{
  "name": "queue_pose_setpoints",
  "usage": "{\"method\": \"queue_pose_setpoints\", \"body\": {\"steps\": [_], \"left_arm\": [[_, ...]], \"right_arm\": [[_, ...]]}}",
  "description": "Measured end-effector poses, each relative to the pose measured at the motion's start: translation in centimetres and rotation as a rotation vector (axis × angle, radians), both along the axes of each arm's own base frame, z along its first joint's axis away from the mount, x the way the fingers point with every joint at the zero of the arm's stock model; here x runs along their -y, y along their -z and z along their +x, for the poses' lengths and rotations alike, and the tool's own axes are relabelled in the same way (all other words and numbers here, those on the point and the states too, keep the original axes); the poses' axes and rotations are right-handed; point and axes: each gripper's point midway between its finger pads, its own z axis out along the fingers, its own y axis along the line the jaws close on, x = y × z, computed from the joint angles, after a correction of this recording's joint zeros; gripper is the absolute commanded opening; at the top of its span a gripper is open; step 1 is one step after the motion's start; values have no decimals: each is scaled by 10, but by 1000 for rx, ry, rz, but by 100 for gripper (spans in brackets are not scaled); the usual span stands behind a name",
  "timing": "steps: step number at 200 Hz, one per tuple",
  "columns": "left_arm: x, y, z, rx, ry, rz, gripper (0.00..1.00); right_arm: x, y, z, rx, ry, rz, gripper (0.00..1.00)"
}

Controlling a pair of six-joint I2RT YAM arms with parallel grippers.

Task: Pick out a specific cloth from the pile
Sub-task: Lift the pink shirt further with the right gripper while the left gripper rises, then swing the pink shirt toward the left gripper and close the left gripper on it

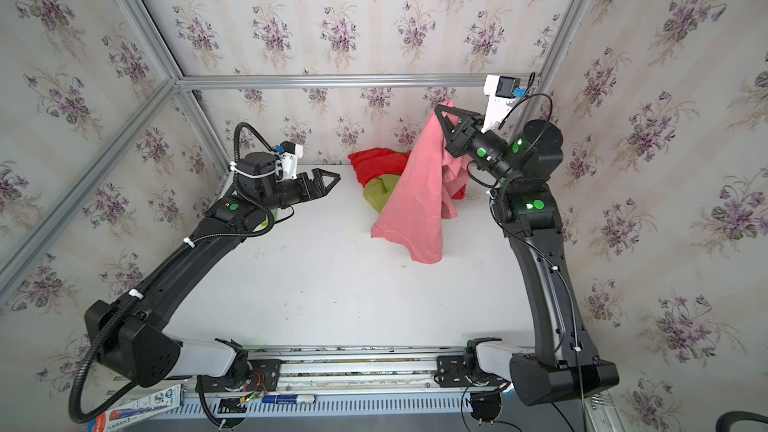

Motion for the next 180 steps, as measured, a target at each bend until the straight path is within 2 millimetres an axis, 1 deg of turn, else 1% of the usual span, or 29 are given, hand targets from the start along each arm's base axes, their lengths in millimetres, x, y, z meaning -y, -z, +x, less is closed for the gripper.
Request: {"method": "queue_pose_setpoints", "body": {"steps": [38,74,99,125,139,157,180], "left_arm": [[7,-22,-17,43,56,-36,100],[6,-46,-35,113,89,-50,100],[4,-62,-47,164,108,-58,100],[4,-72,-54,201,125,-59,100],[2,-81,-62,227,137,-64,100],[3,-97,-72,286,166,-75,100],[5,-107,-83,331,209,-73,100]], "right_arm": [[-9,-17,-16,14,-103,64,0],[-23,-27,-31,9,-212,117,0],[-30,-29,-41,3,-252,132,0],[-45,-28,-51,-1,-306,128,0],[-51,-27,-56,-4,-334,123,0],[-57,-26,-59,-8,-359,119,0],[-66,-21,-61,-27,-394,103,0]]}}
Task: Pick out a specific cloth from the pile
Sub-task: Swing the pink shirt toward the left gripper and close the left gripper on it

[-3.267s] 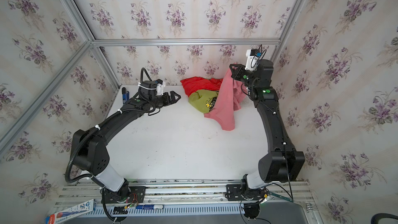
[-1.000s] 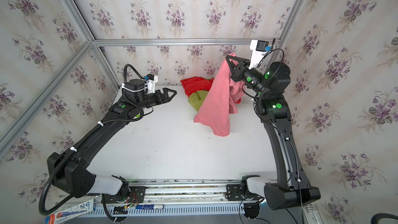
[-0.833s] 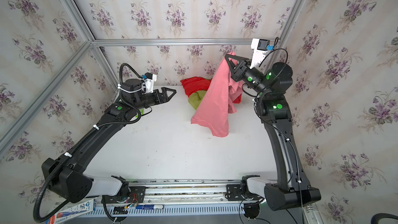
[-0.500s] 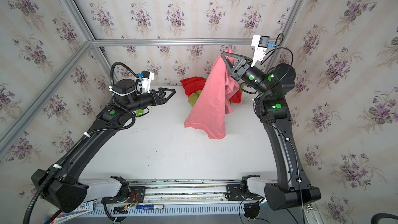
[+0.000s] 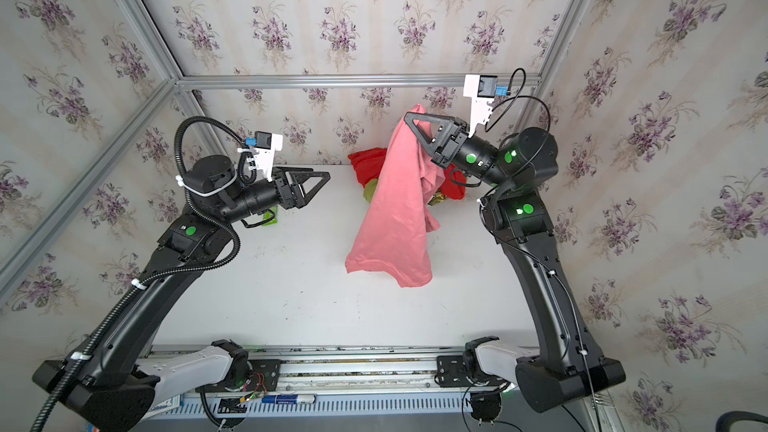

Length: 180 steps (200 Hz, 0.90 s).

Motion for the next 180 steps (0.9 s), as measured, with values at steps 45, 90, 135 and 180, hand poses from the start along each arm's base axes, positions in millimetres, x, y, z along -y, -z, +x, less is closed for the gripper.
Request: {"method": "queue_pose_setpoints", "body": {"steps": [45,90,135,180], "left_arm": [[5,-33,-37,154,104,8,100],[12,-52,-72,296,185,30,100],[19,-63,-84,372,213,43,100],[27,-60,-75,381,190,63,100]], "right_arm": [[-32,7,-16,-2,-143,-54,0],[-57,12,-29,1,-256,-93,0],[-84,18,-47,11,-368,-132,0],[-106,22,-63,20,-437,-153,0]]}}
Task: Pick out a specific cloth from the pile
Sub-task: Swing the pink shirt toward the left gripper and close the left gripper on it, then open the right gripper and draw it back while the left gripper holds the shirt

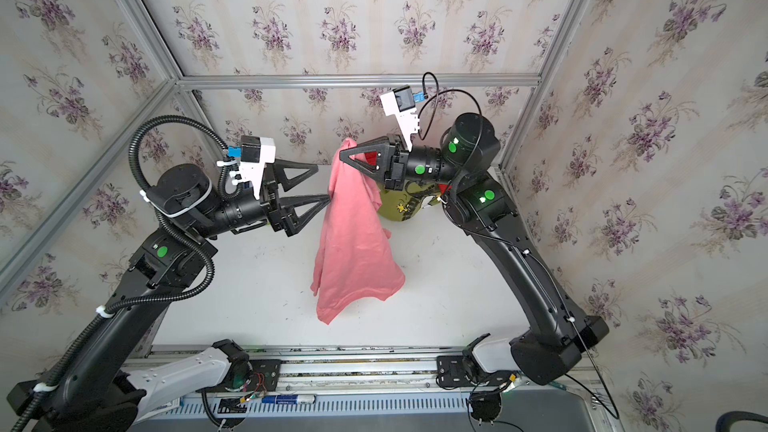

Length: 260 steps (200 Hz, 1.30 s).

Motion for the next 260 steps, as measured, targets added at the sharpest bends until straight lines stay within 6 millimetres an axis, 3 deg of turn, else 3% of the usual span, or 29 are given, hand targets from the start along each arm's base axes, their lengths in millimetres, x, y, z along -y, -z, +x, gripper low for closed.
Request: {"method": "queue_pose_setpoints", "body": {"steps": [34,97,111,148,167,215,260], "left_arm": [[12,-4,-1,12,26,5,98],[13,-7,-8,52,26,11,56],[12,-7,-8,54,25,12,40],[13,-4,-7,57,17,18,29],[13,-4,-7,56,18,19,26],[15,9,0,36,0,28,19],[12,14,-2,33,-7,19,18]], "right_arm": [[-17,4,-7,5,-50,-18,0],[-27,15,-6,6,-62,-49,0],[-27,16,-6,8,-62,-53,0],[-27,19,-3,19,-42,-55,0],[-27,19,-2,21,-34,-54,12],[-26,25,5,1,27,-58,62],[-15,30,2,7,101,-90,79]]}}
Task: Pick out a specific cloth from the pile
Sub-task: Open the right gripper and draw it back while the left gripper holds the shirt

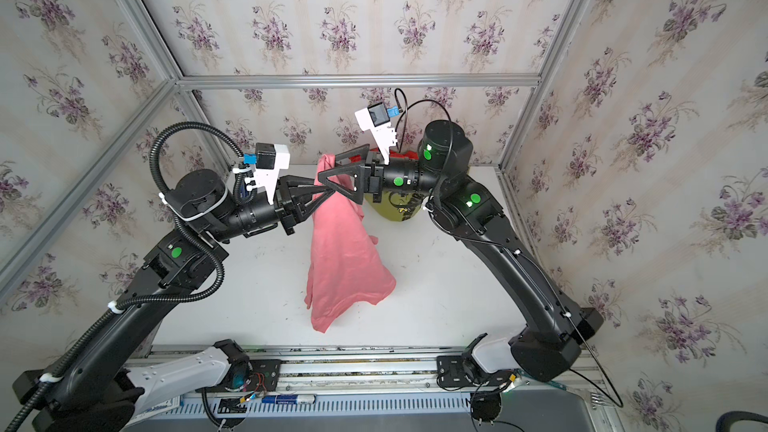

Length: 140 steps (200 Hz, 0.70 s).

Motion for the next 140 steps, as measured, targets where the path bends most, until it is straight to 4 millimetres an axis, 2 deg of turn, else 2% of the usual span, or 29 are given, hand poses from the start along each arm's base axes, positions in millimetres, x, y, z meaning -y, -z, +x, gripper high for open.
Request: {"method": "queue_pose_setpoints", "body": {"steps": [36,52,86,91,99,140], "left_arm": [[-6,5,-4,0,-16,-1,18],[-7,6,-6,0,-16,-1,18],[-7,9,-9,-3,-10,1,17],[-7,9,-9,-3,-10,1,17],[-7,9,-10,-3,-10,1,17],[-3,9,-20,17,6,2,17]], "right_arm": [[30,13,-16,62,123,-49,80],[42,27,-17,74,186,-92,80],[61,70,-15,72,290,-223,87],[64,77,-15,72,300,-243,90],[68,88,-15,74,313,-273,99],[88,139,-25,81,347,-421,100]]}}
